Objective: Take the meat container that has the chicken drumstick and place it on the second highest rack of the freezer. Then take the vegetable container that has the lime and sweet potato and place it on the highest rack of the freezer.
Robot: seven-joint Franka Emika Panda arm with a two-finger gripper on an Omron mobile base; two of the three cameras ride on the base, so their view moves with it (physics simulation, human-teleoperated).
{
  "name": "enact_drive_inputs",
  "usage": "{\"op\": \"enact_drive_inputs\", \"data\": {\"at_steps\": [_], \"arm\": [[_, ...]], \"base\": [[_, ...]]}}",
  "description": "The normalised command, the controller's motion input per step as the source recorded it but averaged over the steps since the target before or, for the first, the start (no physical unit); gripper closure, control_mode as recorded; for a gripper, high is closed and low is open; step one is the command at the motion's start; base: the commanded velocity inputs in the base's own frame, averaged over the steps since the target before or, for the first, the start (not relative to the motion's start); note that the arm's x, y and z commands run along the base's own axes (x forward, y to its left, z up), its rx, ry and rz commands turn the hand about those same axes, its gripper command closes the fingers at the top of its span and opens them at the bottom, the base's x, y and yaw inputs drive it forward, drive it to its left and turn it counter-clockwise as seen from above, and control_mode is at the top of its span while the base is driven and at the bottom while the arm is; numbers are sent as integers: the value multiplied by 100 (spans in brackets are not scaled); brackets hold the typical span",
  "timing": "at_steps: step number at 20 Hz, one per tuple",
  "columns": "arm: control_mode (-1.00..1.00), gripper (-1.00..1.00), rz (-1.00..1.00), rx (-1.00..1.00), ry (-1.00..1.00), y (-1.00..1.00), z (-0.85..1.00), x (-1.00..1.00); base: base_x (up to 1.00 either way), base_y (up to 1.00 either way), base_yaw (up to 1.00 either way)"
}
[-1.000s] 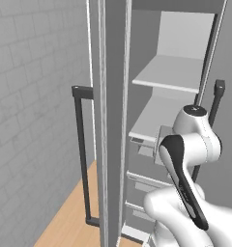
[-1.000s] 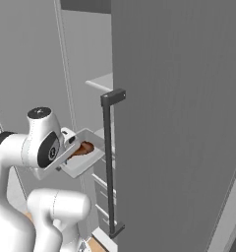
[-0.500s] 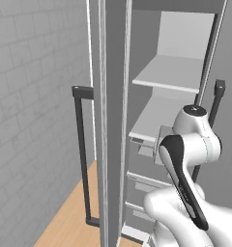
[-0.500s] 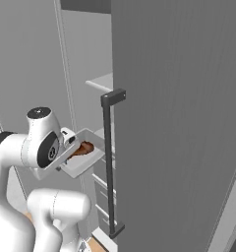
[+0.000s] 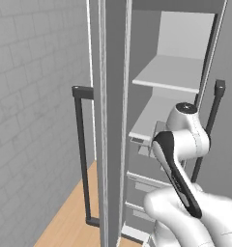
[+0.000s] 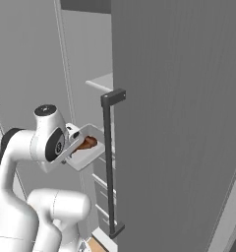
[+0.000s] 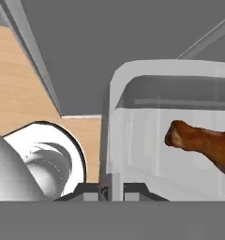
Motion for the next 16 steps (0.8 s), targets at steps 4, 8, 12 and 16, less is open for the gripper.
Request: {"op": "enact_drive_inputs", "data": {"at_steps": [4, 8, 12, 16], "arm": [[-100, 100, -10, 0, 0, 0, -22, 96], [-100, 100, -9, 0, 0, -26, -23, 93], [-100, 100, -4, 0, 2, -41, -35, 90], [-100, 100, -2, 0, 0, -38, -29, 84]], "base": [[0, 0, 0], [0, 0, 0], [0, 0, 0], [0, 0, 0]]}}
